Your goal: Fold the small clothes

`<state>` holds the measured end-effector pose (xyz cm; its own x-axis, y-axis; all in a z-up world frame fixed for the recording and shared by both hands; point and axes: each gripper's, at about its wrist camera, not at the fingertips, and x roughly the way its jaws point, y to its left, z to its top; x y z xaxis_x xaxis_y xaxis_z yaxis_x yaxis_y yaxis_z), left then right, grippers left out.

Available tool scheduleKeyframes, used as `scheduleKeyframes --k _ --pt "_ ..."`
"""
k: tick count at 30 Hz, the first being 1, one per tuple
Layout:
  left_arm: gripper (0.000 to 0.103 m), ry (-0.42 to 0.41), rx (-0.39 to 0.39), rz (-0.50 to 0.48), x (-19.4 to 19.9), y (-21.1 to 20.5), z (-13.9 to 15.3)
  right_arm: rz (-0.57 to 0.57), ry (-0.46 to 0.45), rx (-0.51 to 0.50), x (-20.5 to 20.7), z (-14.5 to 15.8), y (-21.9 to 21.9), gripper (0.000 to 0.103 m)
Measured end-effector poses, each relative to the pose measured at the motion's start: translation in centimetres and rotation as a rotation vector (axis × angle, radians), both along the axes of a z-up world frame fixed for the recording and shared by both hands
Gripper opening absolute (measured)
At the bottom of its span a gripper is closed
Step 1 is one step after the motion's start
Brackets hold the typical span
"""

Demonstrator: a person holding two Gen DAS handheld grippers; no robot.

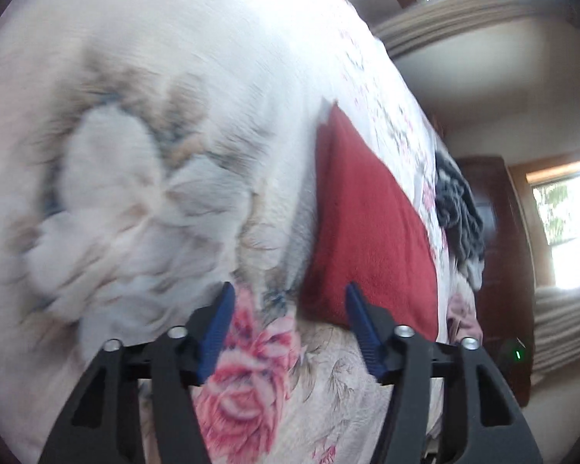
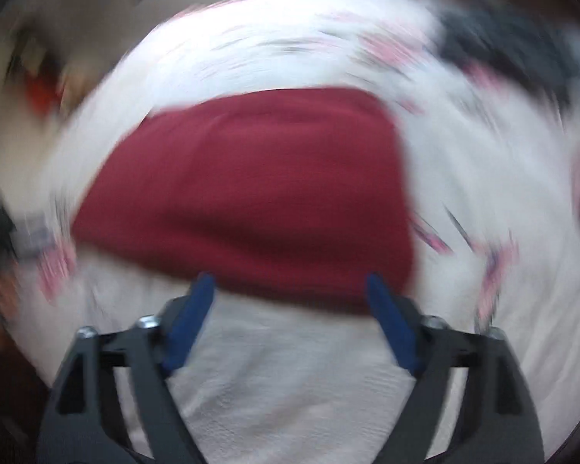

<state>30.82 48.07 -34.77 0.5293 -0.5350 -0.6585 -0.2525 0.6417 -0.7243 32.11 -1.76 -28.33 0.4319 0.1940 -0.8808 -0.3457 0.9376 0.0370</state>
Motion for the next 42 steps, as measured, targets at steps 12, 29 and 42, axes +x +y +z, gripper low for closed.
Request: scheduleKeyframes --k 12,29,42 --pt "0.069 -0.047 -0.066 0.024 -3.2 2.2 -0.2 0.569 -0.380 -0.551 -8.8 -7.7 27.6 0.089" --pt "0.072 -0.127 -0.228 0.101 -2.5 4.8 -3.0 0.625 -0.521 -0.815 -5.9 -12.5 34.1 0.089" --pt "0.078 -0.108 -0.248 0.030 4.4 5.4 0.1 0.559 -0.403 -0.707 -2.0 -12.1 34.6 0.016"
